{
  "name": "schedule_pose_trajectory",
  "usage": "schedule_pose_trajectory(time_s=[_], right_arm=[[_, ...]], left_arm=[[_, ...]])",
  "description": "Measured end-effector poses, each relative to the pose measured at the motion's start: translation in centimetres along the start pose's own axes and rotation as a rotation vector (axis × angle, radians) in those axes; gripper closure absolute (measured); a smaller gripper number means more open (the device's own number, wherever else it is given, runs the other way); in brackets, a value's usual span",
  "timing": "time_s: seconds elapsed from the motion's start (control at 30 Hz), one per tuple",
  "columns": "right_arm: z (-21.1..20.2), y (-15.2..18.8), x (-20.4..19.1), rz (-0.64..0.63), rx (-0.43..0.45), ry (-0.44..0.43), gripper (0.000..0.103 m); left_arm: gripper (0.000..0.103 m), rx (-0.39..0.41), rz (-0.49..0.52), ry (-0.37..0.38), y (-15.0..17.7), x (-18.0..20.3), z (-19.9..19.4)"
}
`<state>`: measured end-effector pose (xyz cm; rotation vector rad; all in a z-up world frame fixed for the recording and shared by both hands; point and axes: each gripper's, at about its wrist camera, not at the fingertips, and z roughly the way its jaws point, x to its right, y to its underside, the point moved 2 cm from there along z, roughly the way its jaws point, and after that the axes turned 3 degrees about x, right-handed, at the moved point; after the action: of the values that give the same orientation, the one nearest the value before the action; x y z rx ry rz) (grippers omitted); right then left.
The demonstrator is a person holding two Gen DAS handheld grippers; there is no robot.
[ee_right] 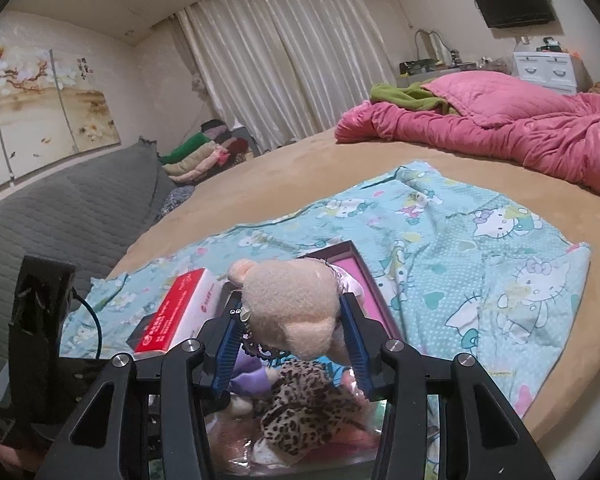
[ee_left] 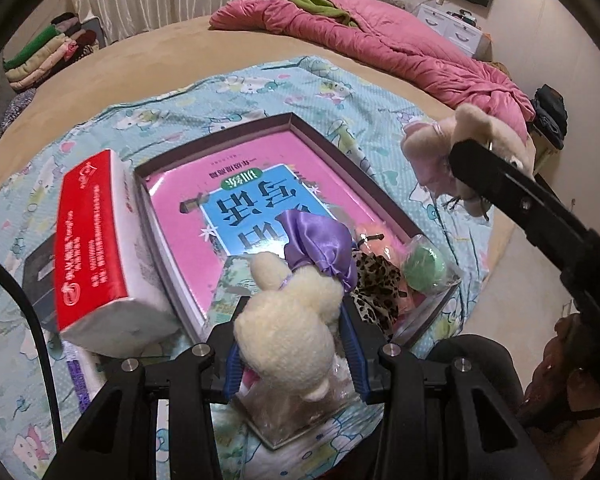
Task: Organize soft objects
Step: 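Lower and release the cream bear with the left gripper while the right releases the pink bear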
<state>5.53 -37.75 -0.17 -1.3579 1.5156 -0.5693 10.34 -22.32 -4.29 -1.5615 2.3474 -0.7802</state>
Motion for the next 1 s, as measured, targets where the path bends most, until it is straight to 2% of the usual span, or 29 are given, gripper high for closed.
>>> schedule_pose_trajectory(time_s=[0.3, 1.0], right_arm=[[2.7, 1.2, -0.4, -0.072, -0.079, 0.019, 0.054], [6.9, 3.7, -0.4, -0.138, -0.251, 0.037, 0.051]], left_arm=[[0.060, -0.031, -0.024, 0.011, 0.3, -0.7, 1.9], [0.060, -0.037, -0.044, 0.006, 0.5, -2.0, 2.6]])
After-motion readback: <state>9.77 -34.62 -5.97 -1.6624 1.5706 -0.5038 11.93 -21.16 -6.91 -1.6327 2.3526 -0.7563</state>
